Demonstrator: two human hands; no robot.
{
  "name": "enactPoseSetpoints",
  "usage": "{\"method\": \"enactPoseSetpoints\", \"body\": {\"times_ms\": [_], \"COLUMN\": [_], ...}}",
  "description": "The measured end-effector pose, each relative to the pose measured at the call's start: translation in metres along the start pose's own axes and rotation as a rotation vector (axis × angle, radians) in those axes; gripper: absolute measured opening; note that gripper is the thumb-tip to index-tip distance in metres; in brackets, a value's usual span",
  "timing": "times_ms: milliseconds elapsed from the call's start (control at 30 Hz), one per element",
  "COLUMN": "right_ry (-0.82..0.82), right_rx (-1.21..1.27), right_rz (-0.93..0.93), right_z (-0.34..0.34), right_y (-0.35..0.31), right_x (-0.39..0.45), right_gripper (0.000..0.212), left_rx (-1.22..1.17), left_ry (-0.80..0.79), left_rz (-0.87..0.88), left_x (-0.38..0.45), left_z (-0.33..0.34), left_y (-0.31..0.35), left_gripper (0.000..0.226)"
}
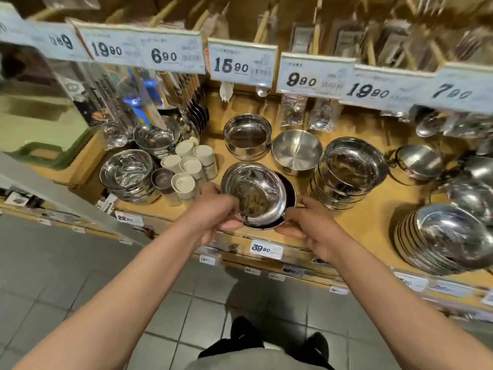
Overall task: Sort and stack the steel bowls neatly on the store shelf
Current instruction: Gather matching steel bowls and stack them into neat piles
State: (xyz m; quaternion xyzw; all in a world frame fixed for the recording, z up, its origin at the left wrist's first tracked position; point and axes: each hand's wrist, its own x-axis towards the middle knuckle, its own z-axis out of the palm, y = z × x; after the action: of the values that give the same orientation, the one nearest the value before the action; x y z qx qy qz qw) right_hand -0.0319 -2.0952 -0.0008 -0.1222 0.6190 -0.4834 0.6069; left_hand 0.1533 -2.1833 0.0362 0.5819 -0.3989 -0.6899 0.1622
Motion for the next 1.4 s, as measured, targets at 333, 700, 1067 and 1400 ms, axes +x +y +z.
{"method": "enactPoseSetpoints", "body": {"times_ms": [333, 700, 1067, 1400], "right_ry": [-0.073, 0.096, 0.237, 0.206], "right_rx": [0.119, 0.127, -0.073, -0.320], "right_rz": [-0.157, -0.279, -0.317, -0.333], "right_z": [-0.028, -0.101, -0.251, -0.356], "right_y": [-0.029, -0.049, -0.065, -0.074], "right_x": [-0.073, -0.128, -0.157, -0.152], "right_gripper": [0.030, 0.025, 0.013, 0.004], "left_rx": [0.171, 0.416, 0.300, 0.306], "left_ry": [-0.055, -0.069, -0.074, -0.044], "left_rz": [0.202, 0.367, 0.387, 0.353], "left_x": [-0.028, -0.061, -0.092, -0.094], "left_z": [0.031, 0.128, 0.283, 0.370], "left_y": [0.033, 0.040, 0.021, -0.016], "left_gripper": [0.026, 0.037, 0.016, 0.017]}}
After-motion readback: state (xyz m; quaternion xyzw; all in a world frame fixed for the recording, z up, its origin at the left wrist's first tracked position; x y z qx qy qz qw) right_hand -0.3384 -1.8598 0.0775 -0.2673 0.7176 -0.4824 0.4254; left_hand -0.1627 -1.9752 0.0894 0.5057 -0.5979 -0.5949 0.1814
